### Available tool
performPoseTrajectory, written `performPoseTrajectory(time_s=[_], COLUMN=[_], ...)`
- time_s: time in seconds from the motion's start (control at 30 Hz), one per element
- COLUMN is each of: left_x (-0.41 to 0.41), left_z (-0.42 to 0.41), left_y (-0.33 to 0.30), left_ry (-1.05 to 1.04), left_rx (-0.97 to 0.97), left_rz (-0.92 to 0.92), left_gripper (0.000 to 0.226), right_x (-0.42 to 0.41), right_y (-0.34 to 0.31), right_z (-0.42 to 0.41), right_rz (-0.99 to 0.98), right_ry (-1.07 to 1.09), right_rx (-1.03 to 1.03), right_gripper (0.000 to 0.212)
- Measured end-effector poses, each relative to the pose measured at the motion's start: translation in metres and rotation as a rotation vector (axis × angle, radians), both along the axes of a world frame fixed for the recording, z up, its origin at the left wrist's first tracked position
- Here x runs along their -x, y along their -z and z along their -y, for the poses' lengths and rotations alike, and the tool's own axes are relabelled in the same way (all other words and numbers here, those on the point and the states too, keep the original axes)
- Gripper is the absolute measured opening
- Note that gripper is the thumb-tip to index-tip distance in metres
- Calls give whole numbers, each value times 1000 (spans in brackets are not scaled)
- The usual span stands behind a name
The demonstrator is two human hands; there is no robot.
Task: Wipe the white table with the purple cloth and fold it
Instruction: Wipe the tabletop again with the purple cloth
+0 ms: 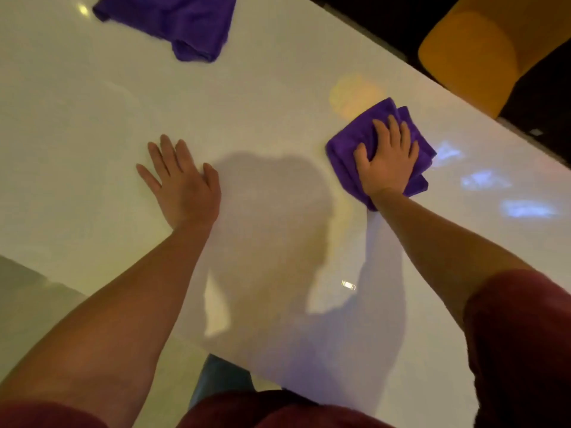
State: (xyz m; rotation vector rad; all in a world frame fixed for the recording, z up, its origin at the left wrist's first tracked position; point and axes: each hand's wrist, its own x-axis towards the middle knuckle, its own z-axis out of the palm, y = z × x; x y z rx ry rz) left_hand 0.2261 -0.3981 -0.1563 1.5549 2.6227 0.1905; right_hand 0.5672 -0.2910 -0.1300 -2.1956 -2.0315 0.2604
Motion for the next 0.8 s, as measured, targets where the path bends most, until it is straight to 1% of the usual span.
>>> performPoseTrajectory(time_s=[0.1,0.2,0.3,0.4,0.53,0.6,0.7,0.8], left_x=[0,-3,-7,-10,-24,-47,-116,-196], left_z=[-1,-3,0,2,12,19,33,50], left_y=[3,-1,-4,-7,-18,-25,-30,-26], left_ry=[-10,-18,-16,-17,-85,-98,78,218], left_rx=[-32,-37,-39,-62,-97,-112,-99,-30], left_rz=[-13,-4,5,18,-22,-13,34,115], left_gripper=[63,65,67,66,52,50,55,61], right_x=[-1,-2,-10,-31,-84,-116,-148,-160], right_y=[6,4,1,-3,0,3,6,8], right_z=[-49,-53,-1,87,212,253,261,226], right_rz=[18,13,14,-6,16,43,30,23], right_ry=[60,56,-69,-208,-286,-307,-361,-362], right_rx=[1,17,38,89,89,86,88,66], right_gripper=[68,71,76,81,78,76,74,73])
